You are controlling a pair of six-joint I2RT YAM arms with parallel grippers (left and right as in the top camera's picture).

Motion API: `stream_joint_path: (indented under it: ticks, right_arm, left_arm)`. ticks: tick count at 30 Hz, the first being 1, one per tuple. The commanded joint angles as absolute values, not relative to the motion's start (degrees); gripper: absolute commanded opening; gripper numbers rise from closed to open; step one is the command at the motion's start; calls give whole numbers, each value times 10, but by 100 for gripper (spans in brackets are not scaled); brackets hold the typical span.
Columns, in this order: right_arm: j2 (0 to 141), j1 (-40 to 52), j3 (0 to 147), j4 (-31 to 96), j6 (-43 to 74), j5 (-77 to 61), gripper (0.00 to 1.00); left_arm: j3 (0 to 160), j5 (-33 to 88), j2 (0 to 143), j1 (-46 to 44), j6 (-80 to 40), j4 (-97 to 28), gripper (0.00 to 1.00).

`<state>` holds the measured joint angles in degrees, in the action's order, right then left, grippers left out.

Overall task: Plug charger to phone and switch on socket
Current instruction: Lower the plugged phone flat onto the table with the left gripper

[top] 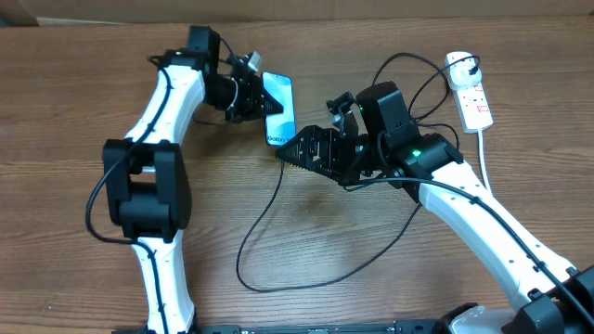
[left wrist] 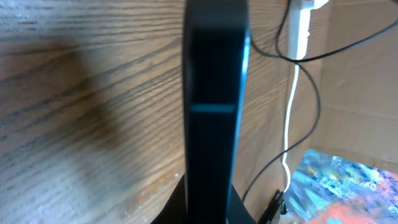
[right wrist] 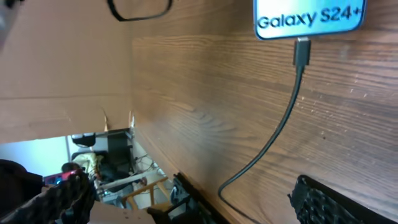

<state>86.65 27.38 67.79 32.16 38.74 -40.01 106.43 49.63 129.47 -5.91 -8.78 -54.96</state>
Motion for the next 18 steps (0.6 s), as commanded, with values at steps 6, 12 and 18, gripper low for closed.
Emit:
stream_joint_path:
  ticks: [6, 12, 18]
  right_arm:
    - [869, 271, 686, 316, 404, -379, 100]
    - [869, 271, 686, 316, 405, -373, 100]
    - [869, 271, 686, 316, 405, -373, 100]
  left_arm:
    - [1070, 506, 1357, -89, -73, -537, 4]
    - [1070, 505, 1376, -96, -80, -507, 4]
    - [1070, 491, 1376, -96, -95, -492, 4]
